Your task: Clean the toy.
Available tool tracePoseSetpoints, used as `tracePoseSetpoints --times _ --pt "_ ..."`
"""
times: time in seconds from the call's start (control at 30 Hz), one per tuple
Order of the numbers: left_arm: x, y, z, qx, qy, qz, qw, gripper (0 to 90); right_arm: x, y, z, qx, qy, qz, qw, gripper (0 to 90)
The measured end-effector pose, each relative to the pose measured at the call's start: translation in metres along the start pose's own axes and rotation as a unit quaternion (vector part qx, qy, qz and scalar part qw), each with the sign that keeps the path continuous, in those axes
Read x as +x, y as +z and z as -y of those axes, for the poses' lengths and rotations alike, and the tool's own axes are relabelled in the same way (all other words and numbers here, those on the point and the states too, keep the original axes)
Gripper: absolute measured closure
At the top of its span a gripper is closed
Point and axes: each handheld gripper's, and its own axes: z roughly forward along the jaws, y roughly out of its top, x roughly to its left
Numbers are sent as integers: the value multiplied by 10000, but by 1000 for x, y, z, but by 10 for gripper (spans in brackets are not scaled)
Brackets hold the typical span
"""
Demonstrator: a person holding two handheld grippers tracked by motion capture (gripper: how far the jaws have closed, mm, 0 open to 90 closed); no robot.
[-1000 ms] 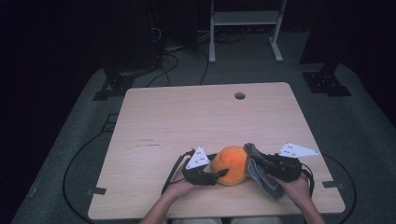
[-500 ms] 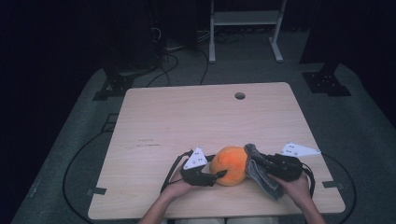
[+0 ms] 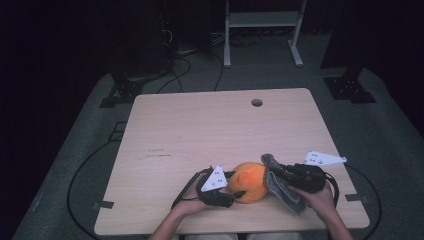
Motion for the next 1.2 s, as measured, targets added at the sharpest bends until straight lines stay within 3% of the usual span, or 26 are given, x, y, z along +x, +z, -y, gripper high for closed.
tracePoseSetpoints --times 0.1,0.2,0.3,0.37,0.4,0.47,0.5,0.63,0.77,0.87,0.9,0.97,1.03,1.13,1.17,1.2 --pt "0 0 1 -40 41 15 10000 351 -6 -2 3 111 99 90 9998 780" --pt "-2 0 1 -62 67 5 10000 350 -3 -6 -3 51 67 81 9999 780" --pt "-5 3 0 -67 225 86 9997 350 9 -9 -19 -114 -38 -193 9997 780" --pt "-7 4 0 -77 250 112 9996 350 13 -6 -23 -103 -133 -248 9996 780" --pt "-8 4 -1 -56 289 99 9995 351 17 2 -23 125 -250 -211 9994 780" --pt "-8 4 0 -45 303 105 9995 347 16 6 -19 206 -220 -216 9993 781" --pt "-8 2 -1 -89 274 151 9995 316 13 9 -13 190 -68 -284 9994 781" --pt "-4 7 -3 113 123 84 9998 110 17 7 -12 227 -225 -227 9992 781" --pt "-7 8 0 -28 167 26 9999 263 11 5 -11 224 -122 -256 9993 781" --pt "-8 9 0 -49 189 -9 9998 295 4 3 -7 203 -29 -167 9996 781" --pt "-8 10 0 -86 191 12 9998 301 -5 -1 -2 231 155 -6 9996 781" --pt "-7 11 1 -123 139 5 9998 308 -11 -4 0 360 195 232 9989 781" --pt "-7 11 2 -179 87 -20 9998 316 -12 -9 -2 330 264 316 9986 782" --pt "-7 11 2 -193 99 -37 9998 328 -4 -14 -10 174 167 191 9995 782" --pt "-7 11 3 -200 103 -44 9997 330 5 -13 -16 4 34 -120 9999 782" --pt "-7 11 2 -206 122 -28 9997 330 9 -9 -16 75 -57 -191 9998 782"
